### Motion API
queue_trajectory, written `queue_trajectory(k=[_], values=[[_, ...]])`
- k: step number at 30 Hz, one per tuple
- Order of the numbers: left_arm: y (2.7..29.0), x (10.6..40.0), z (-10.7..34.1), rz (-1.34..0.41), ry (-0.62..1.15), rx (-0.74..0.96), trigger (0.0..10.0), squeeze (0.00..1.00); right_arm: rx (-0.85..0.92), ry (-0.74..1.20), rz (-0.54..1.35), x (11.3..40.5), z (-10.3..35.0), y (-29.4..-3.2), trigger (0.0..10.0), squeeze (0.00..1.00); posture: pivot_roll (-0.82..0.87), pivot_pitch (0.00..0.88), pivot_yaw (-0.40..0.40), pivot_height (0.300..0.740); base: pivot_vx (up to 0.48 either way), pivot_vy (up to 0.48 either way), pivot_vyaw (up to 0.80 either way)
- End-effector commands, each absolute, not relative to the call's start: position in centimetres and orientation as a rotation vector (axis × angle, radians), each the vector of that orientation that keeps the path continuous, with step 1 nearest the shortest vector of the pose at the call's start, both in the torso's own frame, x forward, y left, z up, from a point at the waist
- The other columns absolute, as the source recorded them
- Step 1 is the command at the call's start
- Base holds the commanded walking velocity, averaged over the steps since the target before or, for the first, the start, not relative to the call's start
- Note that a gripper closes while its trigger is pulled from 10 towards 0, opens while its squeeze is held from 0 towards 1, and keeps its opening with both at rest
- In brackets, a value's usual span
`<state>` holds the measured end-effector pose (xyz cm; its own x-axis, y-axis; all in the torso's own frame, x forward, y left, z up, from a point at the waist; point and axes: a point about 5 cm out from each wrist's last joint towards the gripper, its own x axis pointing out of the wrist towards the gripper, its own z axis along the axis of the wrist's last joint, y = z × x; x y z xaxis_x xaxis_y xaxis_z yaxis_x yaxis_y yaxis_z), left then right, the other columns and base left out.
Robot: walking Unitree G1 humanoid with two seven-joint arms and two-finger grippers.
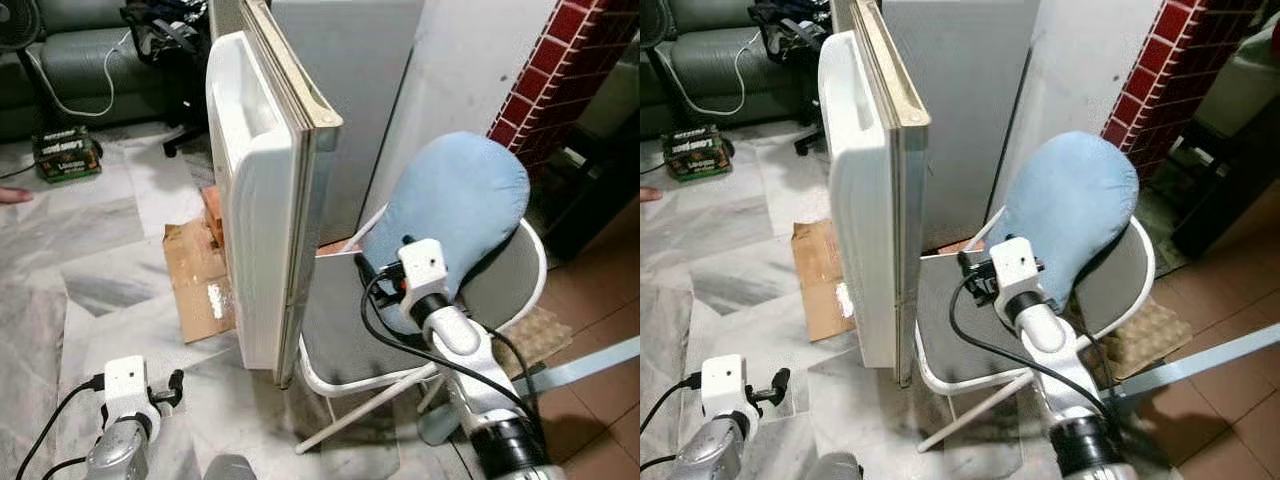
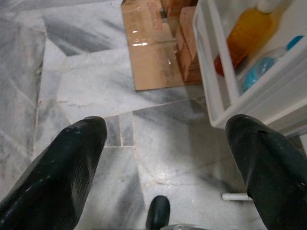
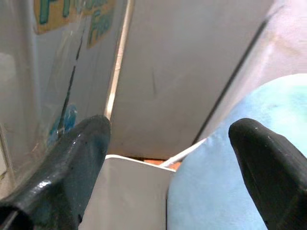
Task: Restocking fridge
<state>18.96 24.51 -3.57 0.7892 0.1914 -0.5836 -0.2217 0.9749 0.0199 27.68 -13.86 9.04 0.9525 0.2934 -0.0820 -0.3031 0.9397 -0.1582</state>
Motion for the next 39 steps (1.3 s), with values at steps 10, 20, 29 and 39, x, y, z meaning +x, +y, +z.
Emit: queue_trajectory(k=[10, 20, 29, 39], values=[[24.18, 18.94, -3.69, 0.196, 0.622, -0.060, 10.0, 0.00, -0.139, 0.105, 0.347, 25.88, 8.93, -14.84, 10.0, 0.00, 0.09, 0.000, -0.091, 0.740, 0.000, 0.000, 0.00], [24.13, 18.78, -3.87, 0.197, 0.628, -0.068, 10.0, 0.00, -0.145, 0.116, 0.362, 25.83, 9.05, -14.62, 10.0, 0.00, 0.09, 0.000, -0.091, 0.740, 0.246, 0.000, 0.00], [24.12, 18.89, -4.03, 0.195, 0.636, -0.071, 10.0, 0.00, -0.149, 0.124, 0.364, 25.90, 9.03, -14.60, 10.0, 0.00, 0.09, 0.000, -0.090, 0.740, 0.301, 0.000, 0.00], [24.29, 18.86, -4.18, 0.214, 0.650, -0.081, 10.0, 0.00, -0.156, 0.134, 0.371, 26.42, 8.88, -14.41, 10.0, 0.00, 0.09, 0.000, -0.091, 0.740, 0.085, 0.000, 0.00]])
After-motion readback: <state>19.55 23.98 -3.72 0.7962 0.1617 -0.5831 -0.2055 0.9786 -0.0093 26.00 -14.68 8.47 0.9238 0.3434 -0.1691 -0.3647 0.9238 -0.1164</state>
